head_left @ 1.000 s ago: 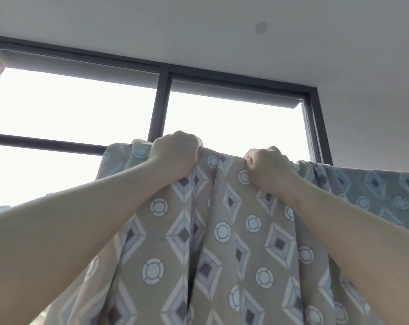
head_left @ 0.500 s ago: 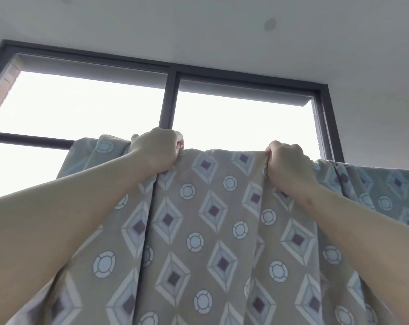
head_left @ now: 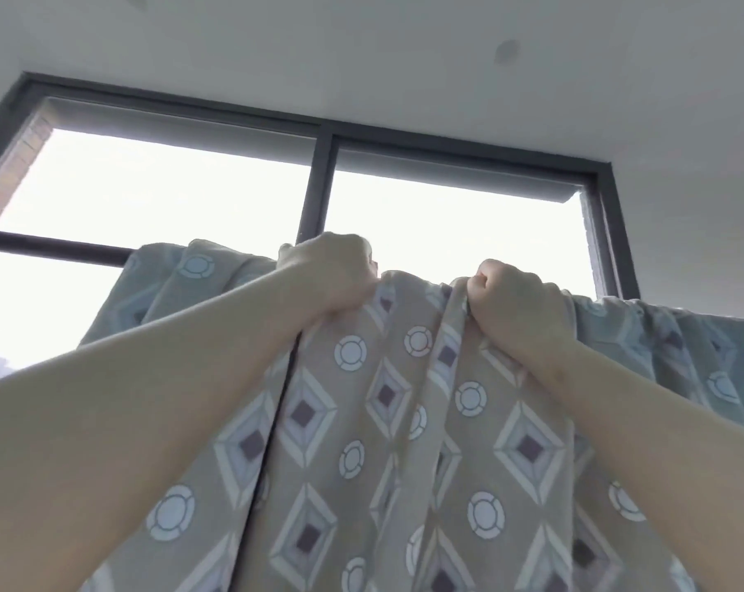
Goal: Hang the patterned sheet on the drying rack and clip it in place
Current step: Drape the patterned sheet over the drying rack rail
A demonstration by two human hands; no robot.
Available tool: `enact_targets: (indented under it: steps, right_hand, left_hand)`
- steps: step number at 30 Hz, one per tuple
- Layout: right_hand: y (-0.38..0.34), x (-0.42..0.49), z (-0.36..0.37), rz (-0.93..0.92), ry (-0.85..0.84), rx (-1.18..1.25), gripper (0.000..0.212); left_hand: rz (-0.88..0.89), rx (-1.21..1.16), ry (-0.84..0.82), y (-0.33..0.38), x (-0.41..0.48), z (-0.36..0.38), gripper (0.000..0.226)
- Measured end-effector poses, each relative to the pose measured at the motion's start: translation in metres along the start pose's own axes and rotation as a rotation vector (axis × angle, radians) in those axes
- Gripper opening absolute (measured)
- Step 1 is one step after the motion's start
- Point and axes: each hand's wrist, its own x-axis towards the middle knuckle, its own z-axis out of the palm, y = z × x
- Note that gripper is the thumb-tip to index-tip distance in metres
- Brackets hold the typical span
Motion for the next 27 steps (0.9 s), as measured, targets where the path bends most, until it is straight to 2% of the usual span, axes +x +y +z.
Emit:
enact_targets:
  steps: [3,7,9,11,12,14,19,23,25,27]
  right_hand:
    - [-0.023,0.002,0.006,-0.025,-0.025,0.076,0.023]
    - [-0.068,-0.002,0.015,-0.283,-0.175,0.176,0.027]
    - [-0.083,-0.003,0.022,-0.298,-0.194,0.136,0.032]
    - [-0.094,-0.005,0.032,-0.289,-0.133,0.108,0.035]
    - [-0.098,-0.007,0.036,-0.279,-0.106,0.105,0.035]
    - [-0.108,-0.009,0.042,-0.241,-0.087,0.106,0.033]
    - [-0.130,-0.006,0.062,-0.059,-0.061,0.046,0.022]
    - [-0.138,-0.014,0.073,0.015,0.046,-0.040,0.026]
    - [-0.139,-0.016,0.071,0.041,0.066,-0.051,0.026]
    - [-0.140,-0.016,0.068,0.063,0.051,-0.046,0.025]
  left_hand:
    - [-0.005,0.044,0.033,-0.033,-0.006,0.007,0.027]
    - [0.049,-0.068,0.130,-0.053,-0.015,0.001,0.024]
    - [0.032,0.067,0.145,-0.065,-0.019,-0.004,0.027]
    - [0.003,0.224,0.139,-0.083,-0.022,-0.010,0.032]
    - [-0.008,0.232,0.123,-0.093,-0.023,-0.012,0.034]
    - [-0.008,0.176,0.091,-0.114,-0.023,-0.016,0.039]
    - [-0.026,0.036,0.130,-0.153,-0.025,-0.019,0.056]
    - [0.080,0.111,0.163,-0.159,-0.034,-0.016,0.049]
    - [0.065,-0.017,0.215,-0.158,-0.037,-0.016,0.045]
    - [-0.108,-0.399,0.179,-0.152,-0.039,-0.021,0.043]
